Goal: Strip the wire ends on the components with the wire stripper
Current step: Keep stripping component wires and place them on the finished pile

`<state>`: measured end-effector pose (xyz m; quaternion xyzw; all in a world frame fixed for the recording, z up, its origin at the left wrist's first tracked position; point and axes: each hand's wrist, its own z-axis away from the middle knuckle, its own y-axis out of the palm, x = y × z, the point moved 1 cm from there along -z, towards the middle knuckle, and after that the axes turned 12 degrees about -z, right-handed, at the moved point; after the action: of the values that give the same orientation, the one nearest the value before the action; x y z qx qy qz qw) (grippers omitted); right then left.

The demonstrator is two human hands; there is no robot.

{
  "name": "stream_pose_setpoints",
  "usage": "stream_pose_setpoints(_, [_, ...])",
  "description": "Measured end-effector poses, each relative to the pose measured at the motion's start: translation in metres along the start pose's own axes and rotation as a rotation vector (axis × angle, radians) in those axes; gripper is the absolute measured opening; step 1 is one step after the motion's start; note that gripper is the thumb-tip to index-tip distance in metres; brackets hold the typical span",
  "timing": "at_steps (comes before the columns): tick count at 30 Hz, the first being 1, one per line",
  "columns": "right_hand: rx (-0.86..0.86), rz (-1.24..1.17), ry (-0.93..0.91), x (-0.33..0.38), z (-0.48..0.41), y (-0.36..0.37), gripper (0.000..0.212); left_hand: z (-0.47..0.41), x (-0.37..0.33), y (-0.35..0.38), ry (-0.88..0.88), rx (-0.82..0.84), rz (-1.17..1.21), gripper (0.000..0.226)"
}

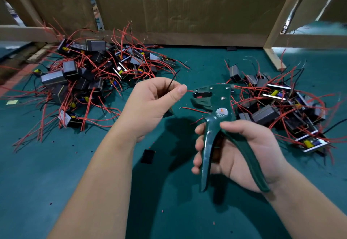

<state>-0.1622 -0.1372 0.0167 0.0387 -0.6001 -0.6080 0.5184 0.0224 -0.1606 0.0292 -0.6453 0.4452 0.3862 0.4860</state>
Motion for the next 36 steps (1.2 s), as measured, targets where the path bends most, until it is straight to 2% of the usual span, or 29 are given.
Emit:
stream_pose_setpoints(4, [0.191, -0.030, 0.049, -0.006, 0.001, 0.000, 0.043, 0.001, -0.002, 0.000, 0.001, 0.003, -0.033, 0.013])
stream_pose_setpoints(6, [0.234, -0.013, 0.049, -0.006, 0.003, 0.000, 0.039, 0.001, -0.003, 0.000, 0.002, -0.003, -0.053, 0.012])
stream_pose_setpoints(13, [0.134, 0.051, 0.025, -0.005, 0.005, 0.001, 0.034, 0.003, -0.005, 0.001, -0.005, 0.002, -0.055, 0.016])
stream_pose_setpoints(16, [0.014, 0.082, -0.045, -0.006, 0.004, 0.006, 0.023, 0.002, -0.003, 0.003, -0.002, 0.019, -0.072, 0.016])
stream_pose_setpoints(20, [-0.145, 0.056, -0.153, -0.005, -0.001, 0.007, 0.028, 0.002, 0.001, 0.015, -0.084, 0.057, 0.058, 0.030])
stream_pose_setpoints(23, [-0.076, -0.059, -0.171, -0.004, -0.002, 0.006, 0.035, -0.002, 0.001, 0.020, -0.114, 0.016, 0.130, 0.053])
stream_pose_setpoints(25, [-0.023, -0.121, -0.151, 0.000, -0.002, 0.005, 0.045, -0.005, -0.001, 0.018, -0.107, 0.001, 0.290, 0.063])
stream_pose_setpoints(29, [0.059, -0.144, -0.072, 0.005, -0.002, 0.005, 0.059, 0.001, -0.005, 0.021, -0.013, 0.148, 0.503, 0.070])
stream_pose_setpoints(32, [0.083, -0.111, -0.042, 0.005, -0.003, 0.005, 0.056, 0.006, -0.008, 0.024, 0.024, 0.268, 0.576, 0.075])
stream_pose_setpoints(36, [0.178, -0.059, 0.003, 0.007, -0.002, 0.001, 0.057, 0.009, -0.011, 0.020, 0.076, 0.314, 0.614, 0.083])
